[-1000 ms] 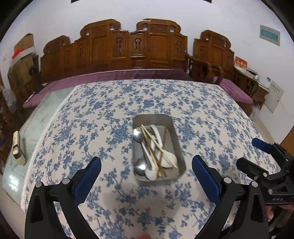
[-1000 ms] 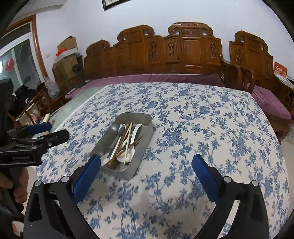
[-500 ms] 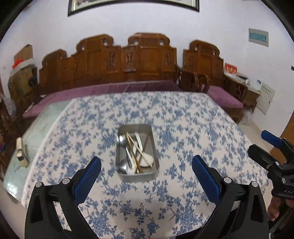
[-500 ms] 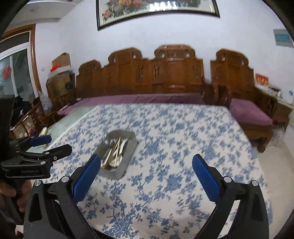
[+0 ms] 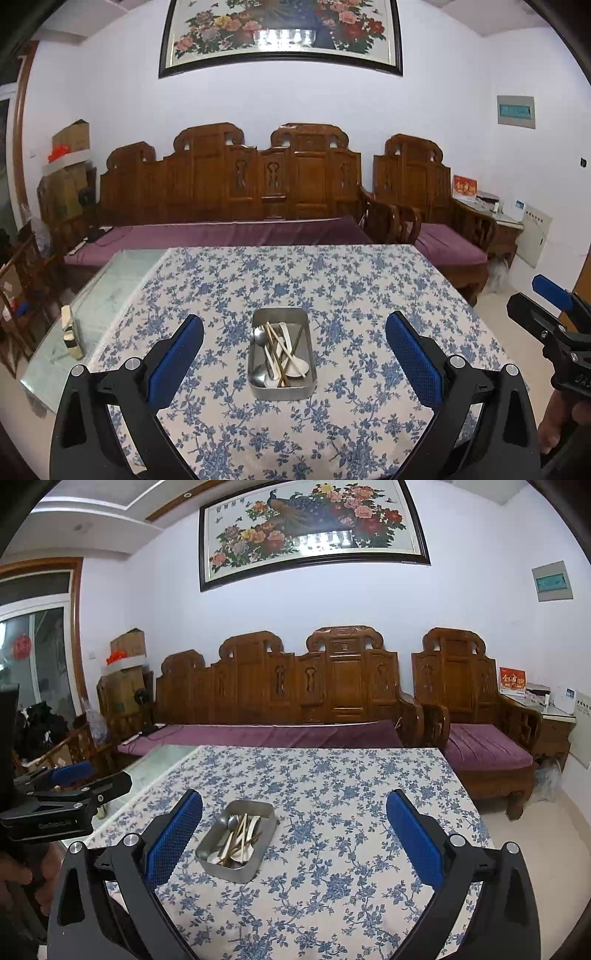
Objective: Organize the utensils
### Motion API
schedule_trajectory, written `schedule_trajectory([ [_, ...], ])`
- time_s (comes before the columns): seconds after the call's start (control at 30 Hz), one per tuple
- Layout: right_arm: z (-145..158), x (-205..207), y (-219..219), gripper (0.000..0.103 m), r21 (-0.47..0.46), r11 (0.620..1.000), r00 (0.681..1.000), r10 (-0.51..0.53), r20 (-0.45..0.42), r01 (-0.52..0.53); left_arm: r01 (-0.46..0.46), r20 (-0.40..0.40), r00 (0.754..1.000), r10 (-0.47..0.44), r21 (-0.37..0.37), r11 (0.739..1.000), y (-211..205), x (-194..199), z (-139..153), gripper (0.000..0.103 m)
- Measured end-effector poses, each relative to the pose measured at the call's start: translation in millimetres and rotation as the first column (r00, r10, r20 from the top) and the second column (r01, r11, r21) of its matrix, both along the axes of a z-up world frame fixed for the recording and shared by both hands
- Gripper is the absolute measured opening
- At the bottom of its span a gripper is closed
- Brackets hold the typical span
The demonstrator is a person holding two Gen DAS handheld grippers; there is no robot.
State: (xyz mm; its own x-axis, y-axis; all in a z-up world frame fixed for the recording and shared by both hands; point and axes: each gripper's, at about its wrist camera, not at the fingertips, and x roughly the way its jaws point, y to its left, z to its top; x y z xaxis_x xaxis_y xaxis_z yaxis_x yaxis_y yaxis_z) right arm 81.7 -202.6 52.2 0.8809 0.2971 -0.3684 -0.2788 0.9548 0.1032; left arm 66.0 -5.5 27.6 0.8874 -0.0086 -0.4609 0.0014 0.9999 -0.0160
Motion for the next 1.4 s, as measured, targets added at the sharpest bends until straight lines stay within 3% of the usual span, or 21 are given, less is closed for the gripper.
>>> schedule_trajectory([
  [1.4,8,-9,0,0.1,-0.002,1.0,1.0,-0.004,0.008,0.004,0.002,0.027,1.0,-0.002,0.012,1.0,-5,-15,4,0.095],
])
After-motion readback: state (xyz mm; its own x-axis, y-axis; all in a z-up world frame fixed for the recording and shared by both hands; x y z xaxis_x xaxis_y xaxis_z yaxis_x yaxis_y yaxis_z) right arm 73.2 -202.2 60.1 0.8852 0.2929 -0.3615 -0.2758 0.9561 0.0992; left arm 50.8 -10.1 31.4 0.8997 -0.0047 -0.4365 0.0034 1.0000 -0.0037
